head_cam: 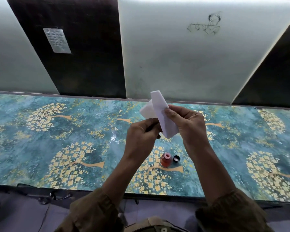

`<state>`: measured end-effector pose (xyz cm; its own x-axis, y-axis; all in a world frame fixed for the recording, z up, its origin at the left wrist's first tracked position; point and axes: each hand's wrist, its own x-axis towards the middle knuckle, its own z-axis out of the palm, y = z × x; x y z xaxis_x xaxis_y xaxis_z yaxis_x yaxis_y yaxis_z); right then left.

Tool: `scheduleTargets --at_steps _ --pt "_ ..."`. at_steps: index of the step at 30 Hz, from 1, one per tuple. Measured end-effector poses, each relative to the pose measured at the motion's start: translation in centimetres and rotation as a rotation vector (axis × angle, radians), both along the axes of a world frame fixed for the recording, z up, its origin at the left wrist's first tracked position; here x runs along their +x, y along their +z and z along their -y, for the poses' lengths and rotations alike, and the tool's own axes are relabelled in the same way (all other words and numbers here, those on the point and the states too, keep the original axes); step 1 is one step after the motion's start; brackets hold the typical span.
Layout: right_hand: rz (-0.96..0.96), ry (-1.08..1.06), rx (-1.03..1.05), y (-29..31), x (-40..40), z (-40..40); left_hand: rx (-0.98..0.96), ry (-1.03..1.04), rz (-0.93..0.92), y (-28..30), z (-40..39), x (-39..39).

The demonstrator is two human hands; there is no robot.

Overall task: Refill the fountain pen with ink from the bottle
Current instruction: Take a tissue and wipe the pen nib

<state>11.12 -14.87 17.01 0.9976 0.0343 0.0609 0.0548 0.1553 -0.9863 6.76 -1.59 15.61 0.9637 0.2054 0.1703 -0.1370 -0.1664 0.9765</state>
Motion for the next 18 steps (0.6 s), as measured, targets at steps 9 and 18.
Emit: scheduleTargets --at_steps 9,18 --pt "-0.103 0.017 0.077 -1.1 -1.4 3.4 -0.037 0.07 -0.001 -0.8 3.5 -1.6" --pt "-0.162 -0.021 0.113 -2.6 -2.9 6.5 -0.102 0.03 -0.125 -2.1 6.1 -3.3"
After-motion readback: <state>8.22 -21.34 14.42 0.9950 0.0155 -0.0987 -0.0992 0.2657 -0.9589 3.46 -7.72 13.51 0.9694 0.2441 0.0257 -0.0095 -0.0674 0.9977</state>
